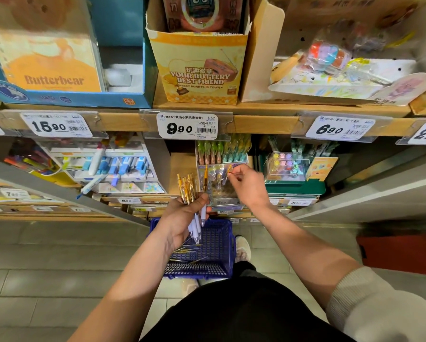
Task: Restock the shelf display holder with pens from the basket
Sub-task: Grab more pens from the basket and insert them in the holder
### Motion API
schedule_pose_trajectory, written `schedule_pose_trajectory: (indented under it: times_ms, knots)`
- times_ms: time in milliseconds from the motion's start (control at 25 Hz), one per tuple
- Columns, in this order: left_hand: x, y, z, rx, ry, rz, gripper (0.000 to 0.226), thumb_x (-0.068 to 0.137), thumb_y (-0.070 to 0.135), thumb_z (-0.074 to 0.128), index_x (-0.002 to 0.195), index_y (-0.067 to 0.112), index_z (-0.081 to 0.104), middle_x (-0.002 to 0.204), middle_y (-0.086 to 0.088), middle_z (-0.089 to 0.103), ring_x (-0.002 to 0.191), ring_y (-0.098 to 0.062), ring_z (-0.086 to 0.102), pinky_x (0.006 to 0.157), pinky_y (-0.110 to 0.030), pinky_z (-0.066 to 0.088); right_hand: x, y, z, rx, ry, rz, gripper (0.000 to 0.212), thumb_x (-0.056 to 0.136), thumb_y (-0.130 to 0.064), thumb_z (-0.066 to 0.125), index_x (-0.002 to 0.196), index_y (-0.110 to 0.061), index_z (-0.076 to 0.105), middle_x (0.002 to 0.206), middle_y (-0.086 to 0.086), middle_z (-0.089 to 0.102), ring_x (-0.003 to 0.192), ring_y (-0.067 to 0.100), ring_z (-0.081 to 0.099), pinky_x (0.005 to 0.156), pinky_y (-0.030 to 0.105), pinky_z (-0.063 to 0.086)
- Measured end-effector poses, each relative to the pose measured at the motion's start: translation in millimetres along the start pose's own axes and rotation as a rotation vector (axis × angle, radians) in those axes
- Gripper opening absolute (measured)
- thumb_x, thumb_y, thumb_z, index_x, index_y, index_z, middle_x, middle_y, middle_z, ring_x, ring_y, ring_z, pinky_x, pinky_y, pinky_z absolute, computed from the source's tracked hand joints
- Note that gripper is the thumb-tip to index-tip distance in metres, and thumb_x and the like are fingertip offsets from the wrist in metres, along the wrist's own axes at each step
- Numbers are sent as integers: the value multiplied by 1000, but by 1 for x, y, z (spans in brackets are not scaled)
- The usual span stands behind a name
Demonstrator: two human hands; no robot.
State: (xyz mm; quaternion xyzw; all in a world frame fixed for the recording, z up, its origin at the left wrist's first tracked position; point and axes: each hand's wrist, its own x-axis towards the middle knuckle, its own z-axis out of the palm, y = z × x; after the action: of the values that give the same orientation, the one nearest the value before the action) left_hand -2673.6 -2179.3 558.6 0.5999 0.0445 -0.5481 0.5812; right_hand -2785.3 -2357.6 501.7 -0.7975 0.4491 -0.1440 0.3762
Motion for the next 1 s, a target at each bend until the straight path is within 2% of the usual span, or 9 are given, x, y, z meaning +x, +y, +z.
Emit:
schedule_pose_trajectory:
  times_ms: [120,200,360,480,560,640,720,840,1000]
  knots:
    - [-1,-1,-1,-11,1,-2,21,92,11,71,110,2,69,89,-8,77,74,-19,74,70,-32,59,5,2,8,-133,-91,5,6,96,-21,64,94,-17,68,86,2,73,75,18,70,73,35,60]
    - [-2,-1,-1,-17,4,9,20,92,11,71,109,1,69,89,-9,78,74,-20,75,68,-30,59,6,2,13,-214,-135,17,8,96,-19,62,95,-16,69,87,5,74,76,22,69,74,37,59]
    - [-6,-1,-4,9,-10,19,18,91,13,72,106,2,71,91,-9,77,75,-20,75,65,-29,58,6,-2,16,-251,-160,68,10,97,-21,62,94,-16,70,88,8,75,76,24,70,74,36,59]
    - [-8,0,-5,4,-11,15,20,91,11,72,108,1,70,92,-11,78,75,-20,75,64,-27,58,7,-9,6,-322,-291,184,16,95,-28,67,89,-15,74,84,4,75,74,18,70,76,29,59]
    - [-7,1,-6,5,-14,21,21,91,10,71,109,-1,70,92,-11,78,75,-20,75,65,-26,59,0,-15,-7,-139,-416,266,17,93,-33,70,92,-17,75,79,0,76,69,13,73,69,27,60]
    - [-7,-1,-5,23,-20,26,21,91,10,71,108,-2,70,93,-12,78,75,-20,75,65,-26,58,-13,-28,-20,270,-538,331,19,92,-38,72,98,-20,74,85,-1,78,66,9,71,60,22,58]
    - [-6,-4,-2,65,-21,28,23,91,12,72,109,-2,70,96,-13,77,76,-20,75,67,-27,58,-26,-41,-24,598,-612,354,22,92,-39,71,103,-21,72,92,-1,78,69,8,69,64,21,57]
    - [-6,-7,3,96,-36,32,24,92,13,72,110,-3,70,95,-12,78,77,-19,75,67,-26,58,-33,-50,-17,747,-563,324,16,93,-29,71,105,-18,71,89,0,75,76,12,71,73,26,61]
    - [-7,-5,5,56,-60,26,21,93,12,70,110,-1,69,93,-12,78,76,-20,75,64,-26,58,-36,-46,-14,992,-478,430,17,96,-14,67,112,-9,69,86,2,70,76,10,69,74,21,58]
